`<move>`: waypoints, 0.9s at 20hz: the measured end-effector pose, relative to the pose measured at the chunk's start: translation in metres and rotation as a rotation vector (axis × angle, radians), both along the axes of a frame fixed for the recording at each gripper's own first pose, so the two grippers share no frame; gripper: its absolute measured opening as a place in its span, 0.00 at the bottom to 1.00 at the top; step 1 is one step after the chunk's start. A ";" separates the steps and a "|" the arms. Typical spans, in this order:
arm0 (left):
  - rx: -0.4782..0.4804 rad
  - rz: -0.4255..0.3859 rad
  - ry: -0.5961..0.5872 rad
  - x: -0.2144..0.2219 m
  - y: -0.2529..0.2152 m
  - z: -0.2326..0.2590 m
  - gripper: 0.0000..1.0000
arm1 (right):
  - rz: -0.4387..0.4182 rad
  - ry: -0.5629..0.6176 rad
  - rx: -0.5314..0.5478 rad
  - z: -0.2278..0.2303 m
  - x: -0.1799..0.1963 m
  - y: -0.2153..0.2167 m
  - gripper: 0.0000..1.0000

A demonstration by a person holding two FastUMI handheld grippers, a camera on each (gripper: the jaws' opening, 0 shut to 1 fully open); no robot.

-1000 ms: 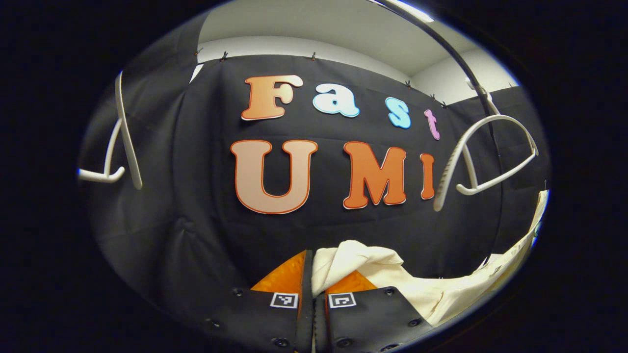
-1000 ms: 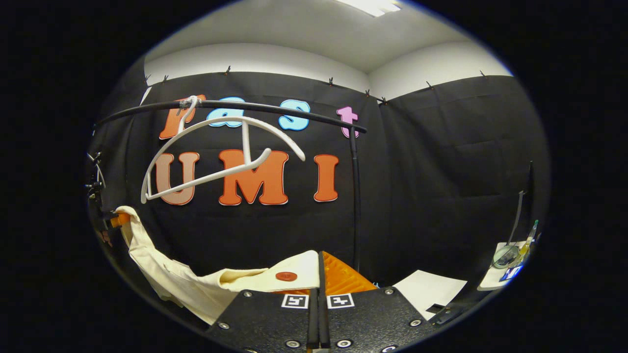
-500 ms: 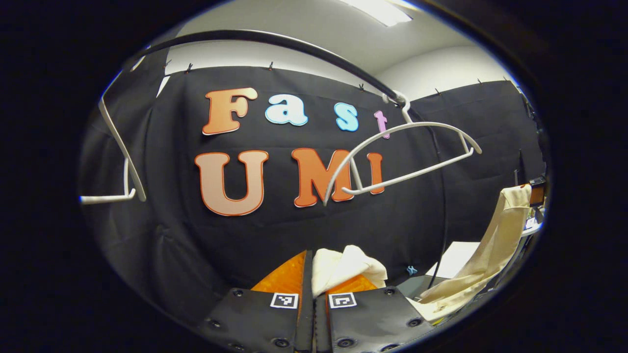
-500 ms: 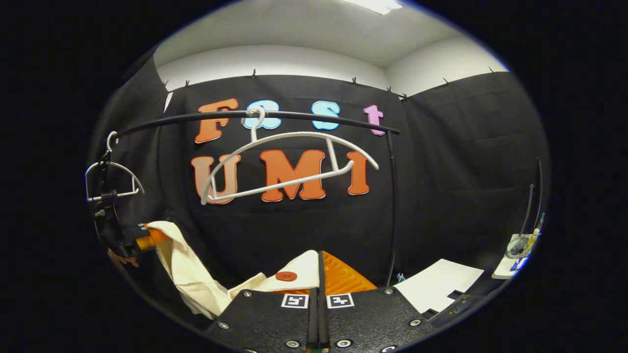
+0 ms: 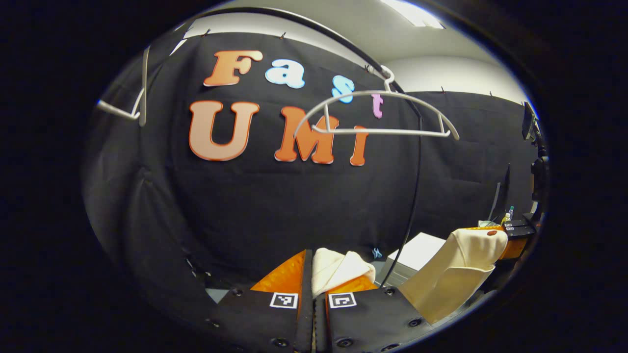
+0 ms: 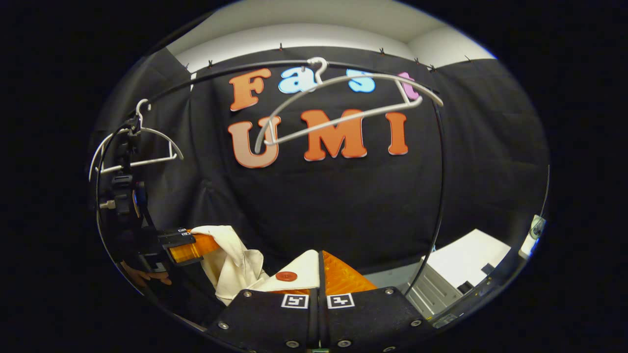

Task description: Grasp the clothes on the hanger with both hands and then place them into the laundry hamper below.

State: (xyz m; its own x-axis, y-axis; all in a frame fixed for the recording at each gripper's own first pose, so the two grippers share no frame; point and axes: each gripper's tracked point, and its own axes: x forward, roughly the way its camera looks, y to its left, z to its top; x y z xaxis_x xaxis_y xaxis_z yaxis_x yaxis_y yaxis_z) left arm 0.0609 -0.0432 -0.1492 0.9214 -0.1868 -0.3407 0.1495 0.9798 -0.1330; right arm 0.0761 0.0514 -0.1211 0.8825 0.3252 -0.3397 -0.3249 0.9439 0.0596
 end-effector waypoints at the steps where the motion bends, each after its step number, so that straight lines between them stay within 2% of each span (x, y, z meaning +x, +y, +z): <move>1: -0.007 -0.010 0.047 -0.005 -0.007 -0.023 0.09 | -0.012 0.049 0.001 -0.026 0.002 -0.003 0.00; 4: -0.014 -0.024 0.221 -0.017 -0.019 -0.102 0.09 | -0.052 0.216 -0.025 -0.107 -0.002 -0.005 0.00; 6: -0.032 -0.015 0.371 -0.026 -0.023 -0.156 0.08 | -0.102 0.357 -0.068 -0.162 -0.018 -0.016 0.00; 9: -0.018 -0.013 0.509 -0.042 -0.037 -0.217 0.09 | -0.141 0.473 -0.031 -0.229 -0.026 -0.017 0.00; 11: 0.021 -0.039 0.557 -0.051 -0.049 -0.249 0.09 | -0.153 0.520 -0.032 -0.261 -0.026 -0.014 0.00; 14: 0.073 -0.060 0.608 -0.059 -0.051 -0.272 0.09 | -0.168 0.574 -0.055 -0.296 -0.028 -0.017 0.00; 18: 0.097 -0.053 0.700 -0.068 -0.045 -0.301 0.14 | -0.192 0.627 -0.043 -0.322 -0.027 -0.018 0.12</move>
